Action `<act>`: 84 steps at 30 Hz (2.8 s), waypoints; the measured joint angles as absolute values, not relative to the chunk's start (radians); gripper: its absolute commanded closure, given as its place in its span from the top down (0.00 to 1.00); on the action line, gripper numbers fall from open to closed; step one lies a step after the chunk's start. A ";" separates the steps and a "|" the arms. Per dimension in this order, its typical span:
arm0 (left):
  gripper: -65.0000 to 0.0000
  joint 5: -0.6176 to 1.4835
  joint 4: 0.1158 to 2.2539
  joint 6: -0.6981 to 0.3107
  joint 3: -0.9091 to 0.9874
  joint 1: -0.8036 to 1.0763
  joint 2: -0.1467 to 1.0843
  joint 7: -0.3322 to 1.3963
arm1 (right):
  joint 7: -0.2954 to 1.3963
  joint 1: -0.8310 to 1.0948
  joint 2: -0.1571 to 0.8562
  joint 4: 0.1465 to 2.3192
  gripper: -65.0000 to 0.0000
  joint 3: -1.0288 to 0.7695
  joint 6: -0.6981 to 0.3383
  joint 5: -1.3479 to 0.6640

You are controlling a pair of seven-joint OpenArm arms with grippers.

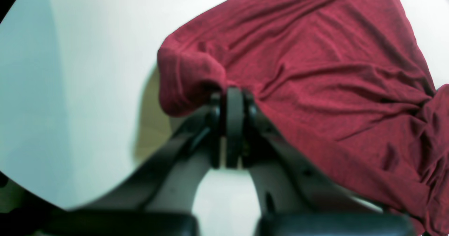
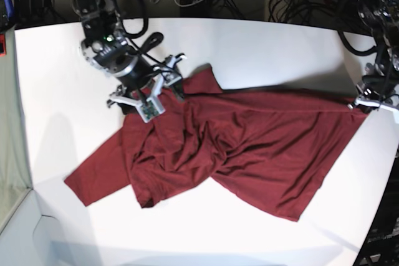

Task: Layout the t-shirt on the table in an organized manner, then fold the t-shirt properly
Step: 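Regrasp the t-shirt edge with the right gripper near the left gripper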

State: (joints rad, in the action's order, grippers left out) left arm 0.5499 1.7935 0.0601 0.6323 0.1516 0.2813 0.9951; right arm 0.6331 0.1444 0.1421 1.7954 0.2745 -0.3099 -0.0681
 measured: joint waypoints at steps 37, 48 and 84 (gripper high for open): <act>0.00 0.551 1.794 0.060 0.632 0.152 0.280 0.994 | 0.579 -0.008 0.049 1.479 0.00 0.343 -0.310 -0.072; 0.00 0.549 1.794 0.060 0.632 0.140 0.279 0.998 | 0.591 -0.009 0.055 1.588 0.00 0.344 -0.310 -0.067; 0.00 0.550 1.794 0.060 0.632 0.113 0.254 0.998 | 0.643 0.019 0.080 1.569 0.42 0.344 -0.313 -0.075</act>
